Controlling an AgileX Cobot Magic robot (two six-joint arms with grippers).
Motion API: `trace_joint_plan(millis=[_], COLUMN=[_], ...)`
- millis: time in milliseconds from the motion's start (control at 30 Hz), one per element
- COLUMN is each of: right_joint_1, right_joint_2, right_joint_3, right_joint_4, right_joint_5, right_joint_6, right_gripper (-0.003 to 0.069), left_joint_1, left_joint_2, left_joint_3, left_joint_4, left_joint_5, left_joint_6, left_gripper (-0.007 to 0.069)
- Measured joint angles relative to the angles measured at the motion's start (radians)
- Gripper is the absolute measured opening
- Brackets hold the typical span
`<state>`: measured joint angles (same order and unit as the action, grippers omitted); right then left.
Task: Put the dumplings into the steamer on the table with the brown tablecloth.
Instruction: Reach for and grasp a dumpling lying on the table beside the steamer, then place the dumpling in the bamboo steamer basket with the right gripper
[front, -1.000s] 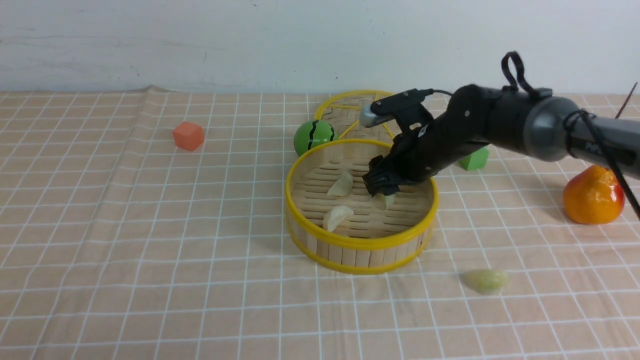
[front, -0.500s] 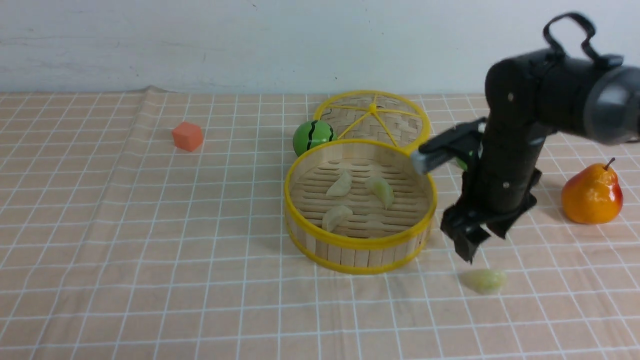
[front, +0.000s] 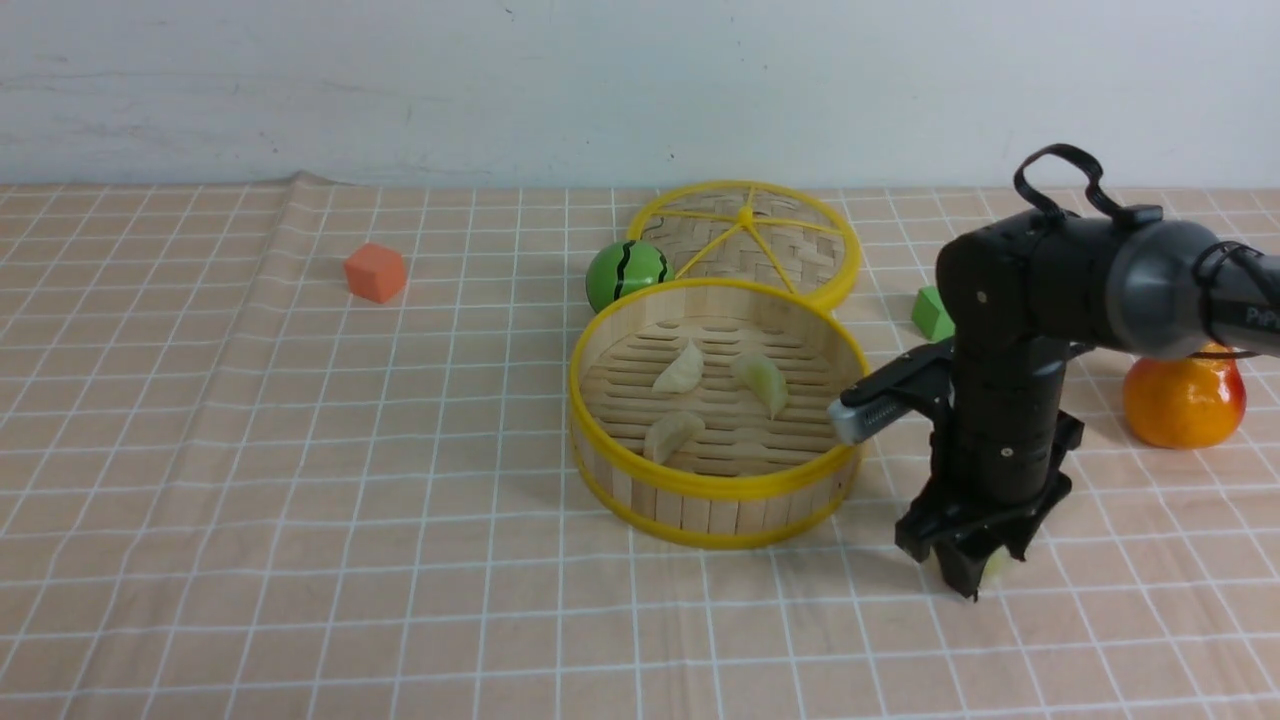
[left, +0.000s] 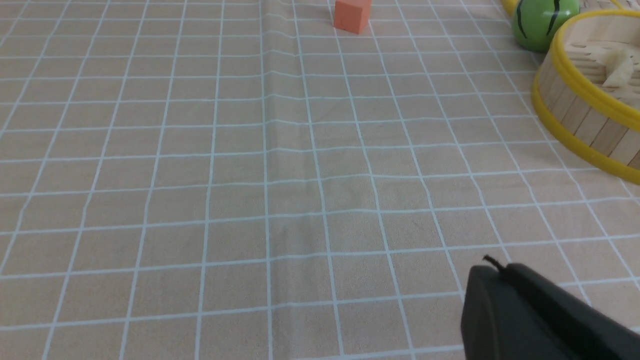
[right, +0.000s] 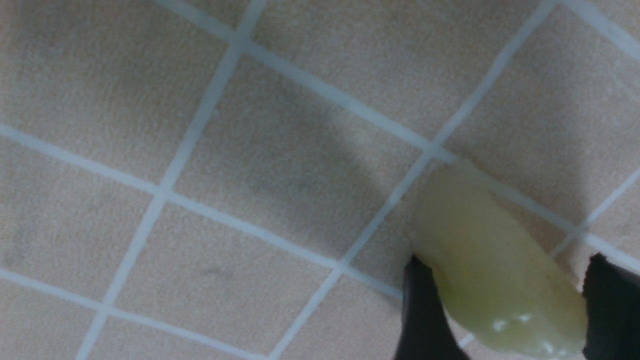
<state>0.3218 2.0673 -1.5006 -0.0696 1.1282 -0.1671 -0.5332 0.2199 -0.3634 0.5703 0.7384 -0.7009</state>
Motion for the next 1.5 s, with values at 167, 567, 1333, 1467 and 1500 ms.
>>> trace_joint_plan(millis=[167, 567, 1333, 1467, 1500], right_joint_1=[0.0, 0.0, 0.0, 0.0, 0.0], right_joint_2=[0.0, -0.104, 0.036, 0.036, 0.036], right_joint_3=[-0.049, -0.077, -0.129, -0.165, -0.183], right_joint_4=[0.011, 0.07, 0.633, 0.619, 0.603], right_joint_5=[0.07, 0.084, -0.361, -0.321, -0.303], right_joint_6=[-0.005, -0.045, -0.409, -0.409, -0.408], right_gripper=[0.016, 0.0179, 0.0242, 0.0384, 0.0412], left_joint_1=[0.0, 0.0, 0.0, 0.0, 0.0], left_joint_2=[0.0, 0.0, 0.0, 0.0, 0.0], left_joint_3=[0.0, 0.0, 0.0, 0.0, 0.0], left_joint_4=[0.0, 0.003, 0.013, 0.013, 0.013], left_joint_5=[-0.004, -0.021, -0.035, -0.035, -0.035], left_joint_6=[0.0, 0.0, 0.0, 0.0, 0.0], left_gripper=[-0.0005, 0.0001, 0.0016, 0.0016, 0.0016])
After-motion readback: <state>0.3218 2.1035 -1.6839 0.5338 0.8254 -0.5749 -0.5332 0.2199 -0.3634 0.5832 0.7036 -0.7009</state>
